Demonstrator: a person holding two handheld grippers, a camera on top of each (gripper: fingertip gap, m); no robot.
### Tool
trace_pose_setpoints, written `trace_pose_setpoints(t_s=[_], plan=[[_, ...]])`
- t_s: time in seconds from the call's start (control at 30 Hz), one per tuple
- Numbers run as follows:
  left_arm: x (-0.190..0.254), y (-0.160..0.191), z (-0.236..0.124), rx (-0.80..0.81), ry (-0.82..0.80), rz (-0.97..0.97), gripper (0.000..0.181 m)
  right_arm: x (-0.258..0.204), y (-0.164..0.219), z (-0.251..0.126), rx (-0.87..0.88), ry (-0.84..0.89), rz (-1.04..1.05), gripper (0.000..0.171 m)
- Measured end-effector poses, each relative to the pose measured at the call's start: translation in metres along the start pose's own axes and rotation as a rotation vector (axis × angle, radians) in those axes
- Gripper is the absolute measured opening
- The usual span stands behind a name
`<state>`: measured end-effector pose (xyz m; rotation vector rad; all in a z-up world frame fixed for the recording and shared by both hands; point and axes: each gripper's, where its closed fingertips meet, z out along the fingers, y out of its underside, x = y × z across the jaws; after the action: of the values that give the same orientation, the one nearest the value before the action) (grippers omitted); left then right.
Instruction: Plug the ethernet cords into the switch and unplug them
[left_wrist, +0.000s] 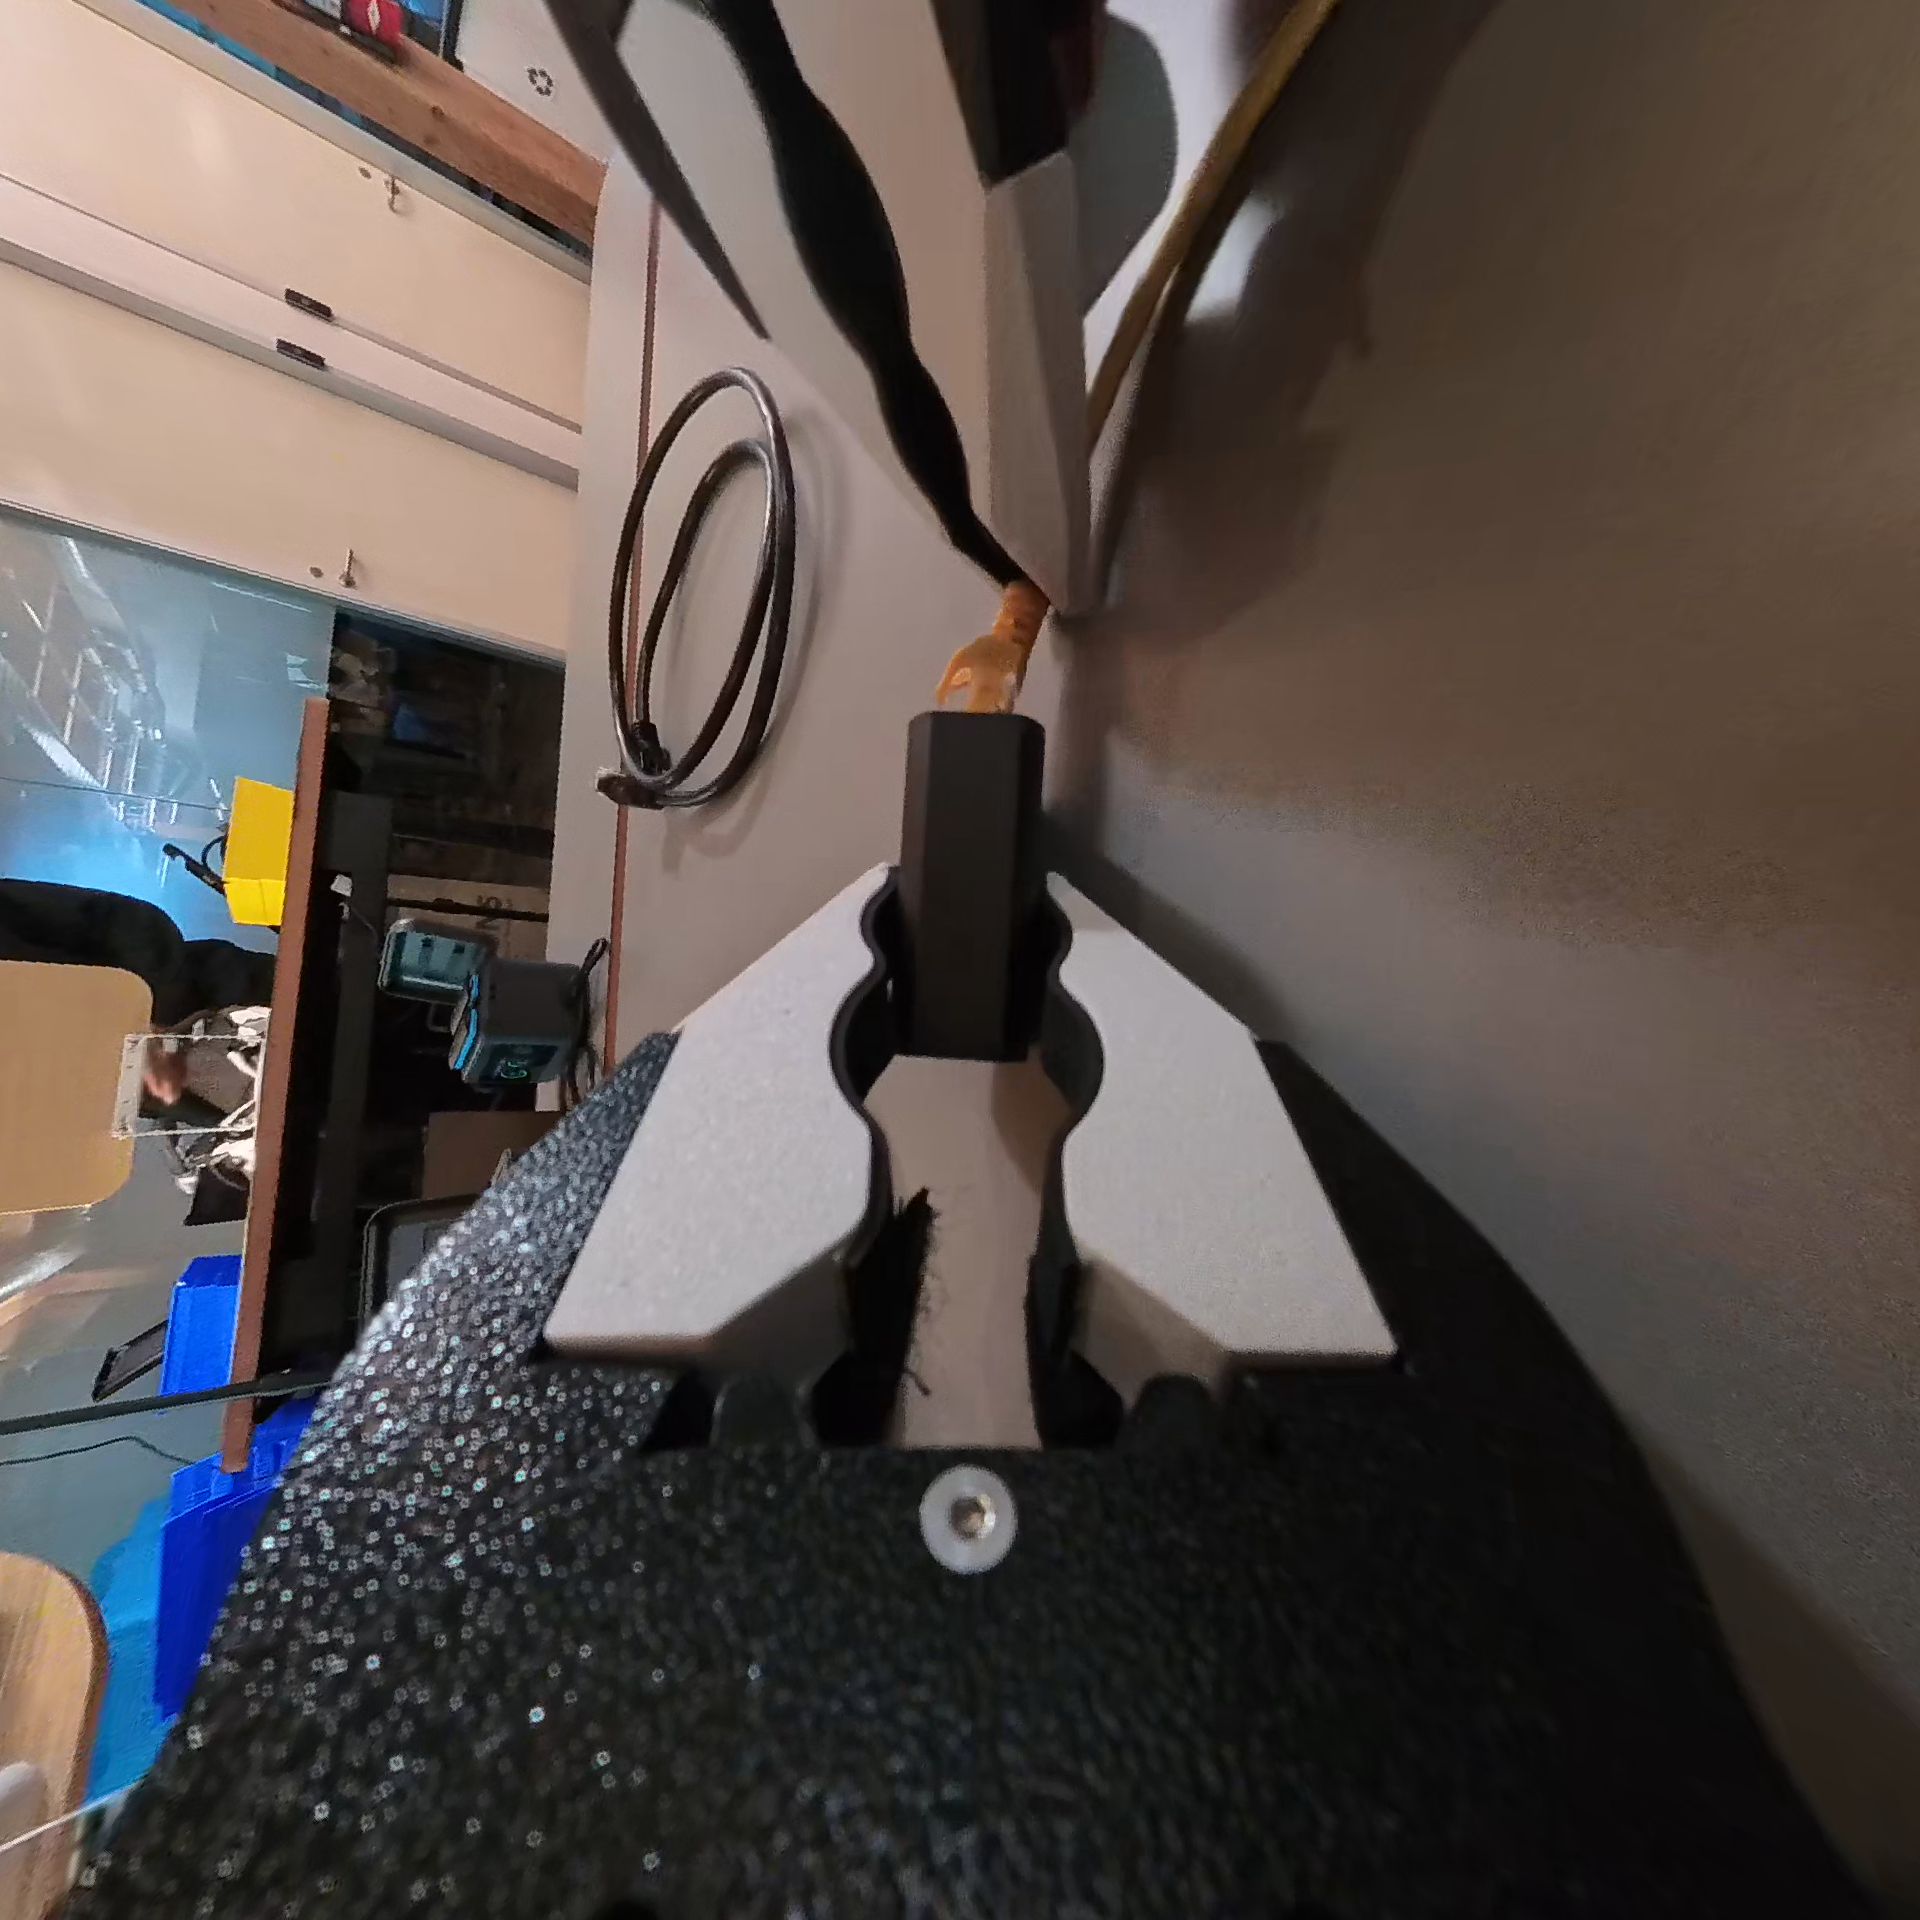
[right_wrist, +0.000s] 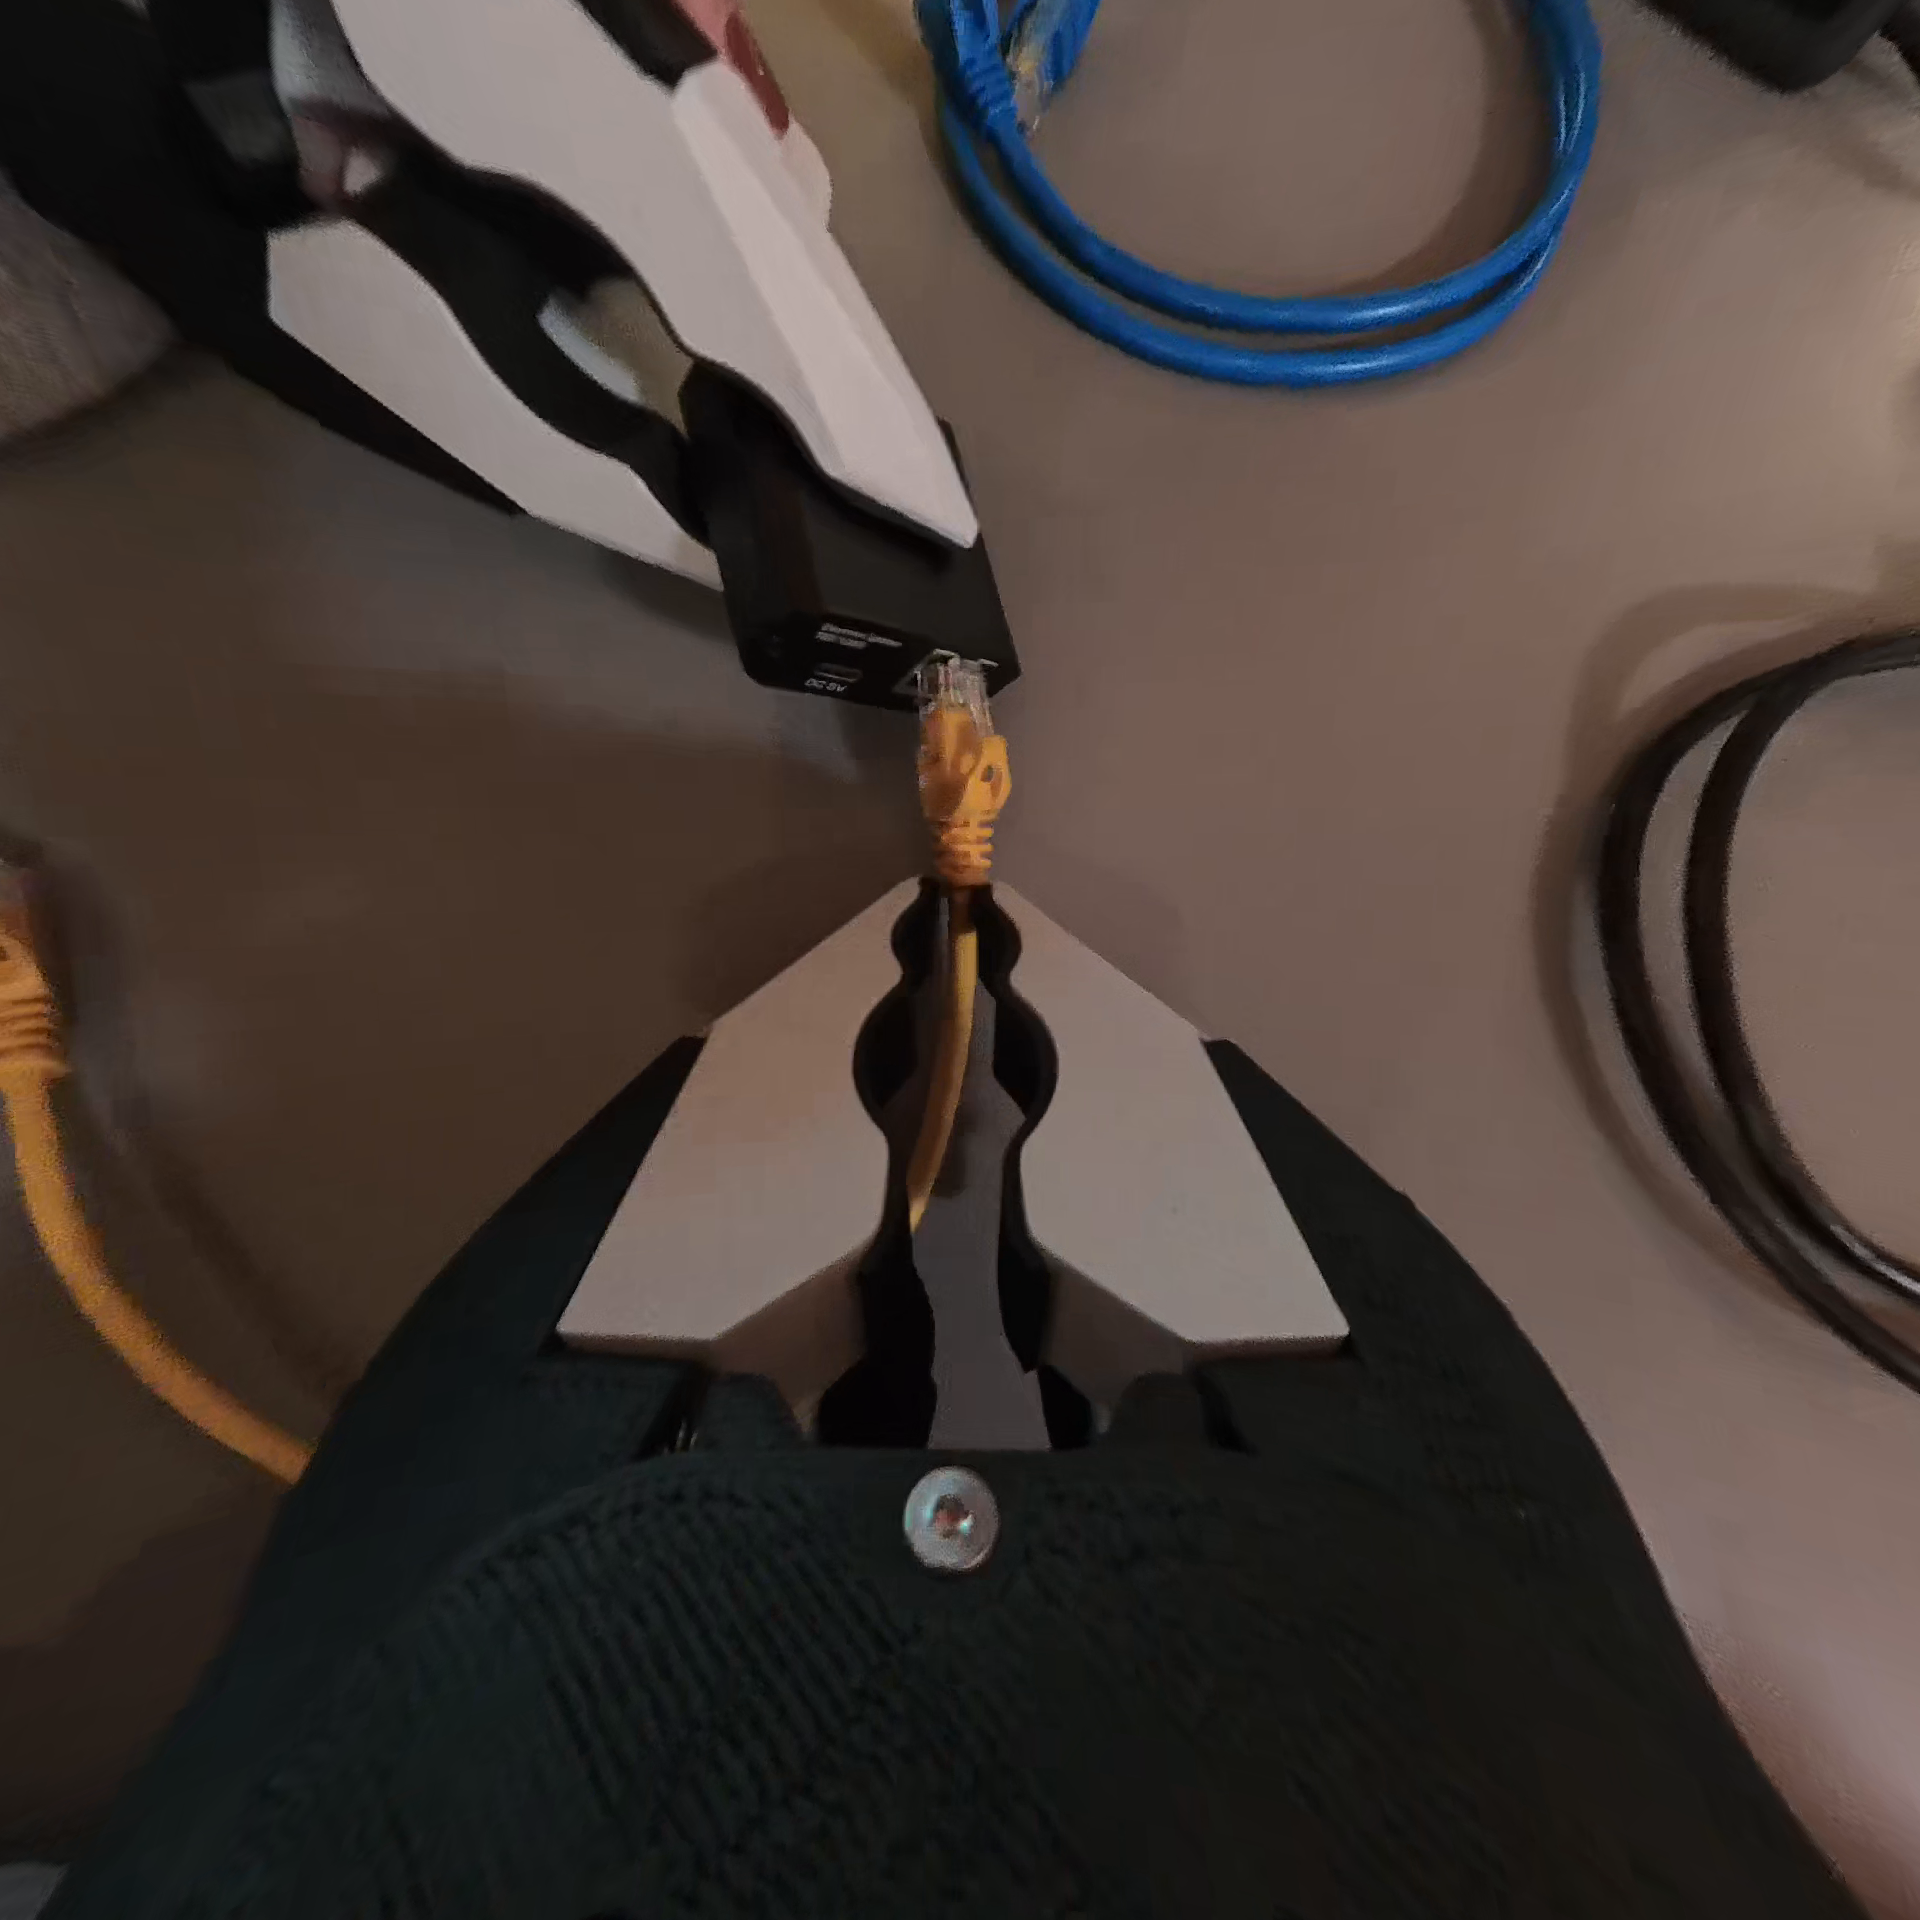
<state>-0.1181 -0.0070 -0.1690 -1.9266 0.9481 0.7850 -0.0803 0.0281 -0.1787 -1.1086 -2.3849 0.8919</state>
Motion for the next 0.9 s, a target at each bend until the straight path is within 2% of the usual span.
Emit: trace_pose_setpoints(t_s=[0.03, 0.3, 0.9], plan=[[0.000, 0.000, 0.000, -0.004, -0.001, 0.006, 0.022, 0.000, 0.000, 0.000, -0.024, 0.023, -0.029, 0.005], [0.004, -0.005, 0.000, 0.005, 0.011, 0.035, 0.021, -0.007, 0.005, -0.005, -0.124, 0.048, -0.095, 0.004], [0.014, -0.020, -0.003, 0.098, 0.071, -0.017, 0.022, -0.021, 0.014, -0.015, -0.138, -0.055, -0.078, 0.002]])
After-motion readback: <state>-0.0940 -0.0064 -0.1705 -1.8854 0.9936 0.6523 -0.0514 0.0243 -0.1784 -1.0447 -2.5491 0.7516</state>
